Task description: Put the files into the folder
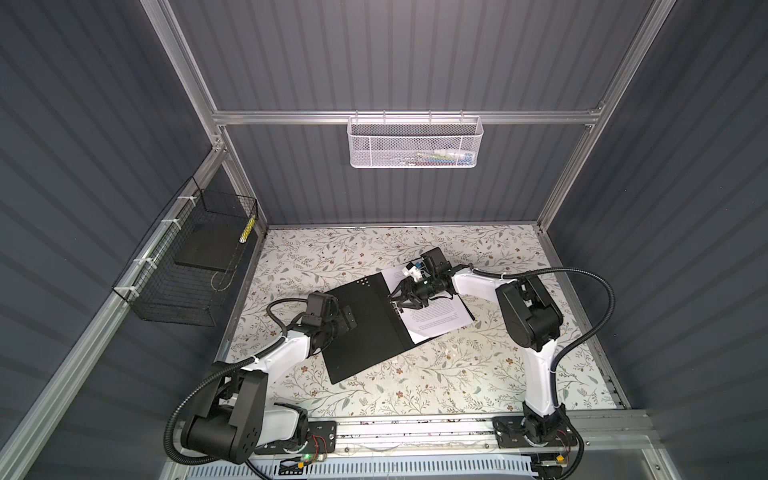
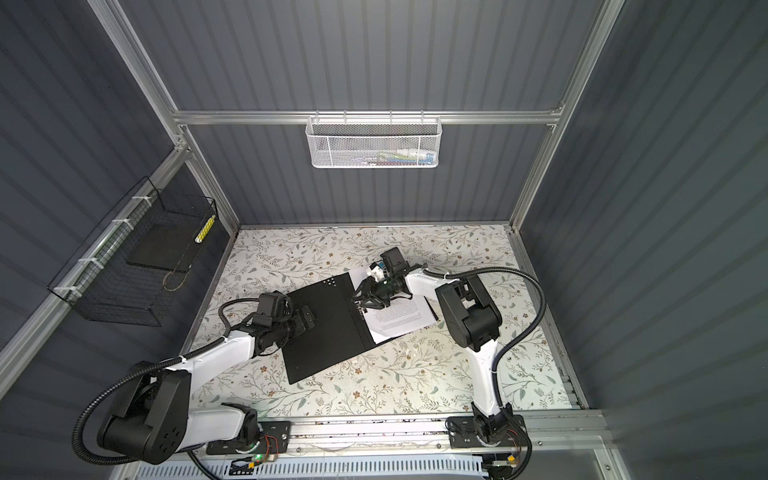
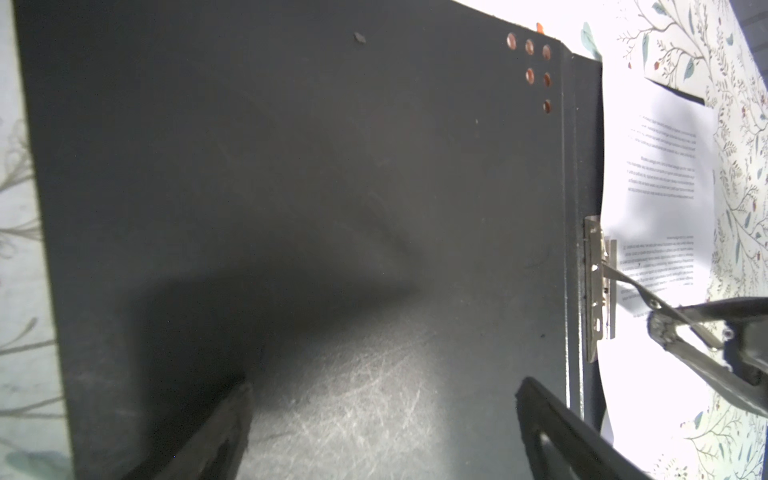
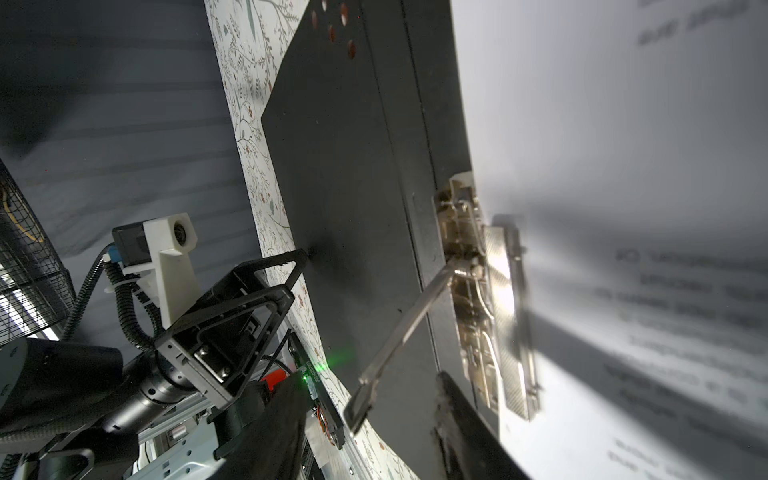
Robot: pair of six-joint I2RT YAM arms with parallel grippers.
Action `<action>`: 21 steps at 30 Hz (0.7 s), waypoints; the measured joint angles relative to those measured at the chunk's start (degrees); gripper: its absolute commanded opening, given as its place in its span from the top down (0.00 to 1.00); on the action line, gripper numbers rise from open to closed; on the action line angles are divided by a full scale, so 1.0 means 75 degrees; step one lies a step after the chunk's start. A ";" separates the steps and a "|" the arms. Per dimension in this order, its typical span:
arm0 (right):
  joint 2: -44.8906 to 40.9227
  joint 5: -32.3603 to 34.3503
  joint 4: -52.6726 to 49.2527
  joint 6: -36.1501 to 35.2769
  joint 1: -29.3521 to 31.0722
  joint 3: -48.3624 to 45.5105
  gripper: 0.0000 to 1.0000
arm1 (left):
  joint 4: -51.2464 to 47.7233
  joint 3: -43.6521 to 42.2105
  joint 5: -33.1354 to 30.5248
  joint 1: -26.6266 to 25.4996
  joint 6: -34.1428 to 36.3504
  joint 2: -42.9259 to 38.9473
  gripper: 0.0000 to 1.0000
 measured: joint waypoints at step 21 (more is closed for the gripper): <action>0.0079 0.0440 -0.0577 -0.0516 0.0000 0.0382 0.54 | -0.3643 0.2792 -0.0551 -0.0475 0.0947 0.1530 1.00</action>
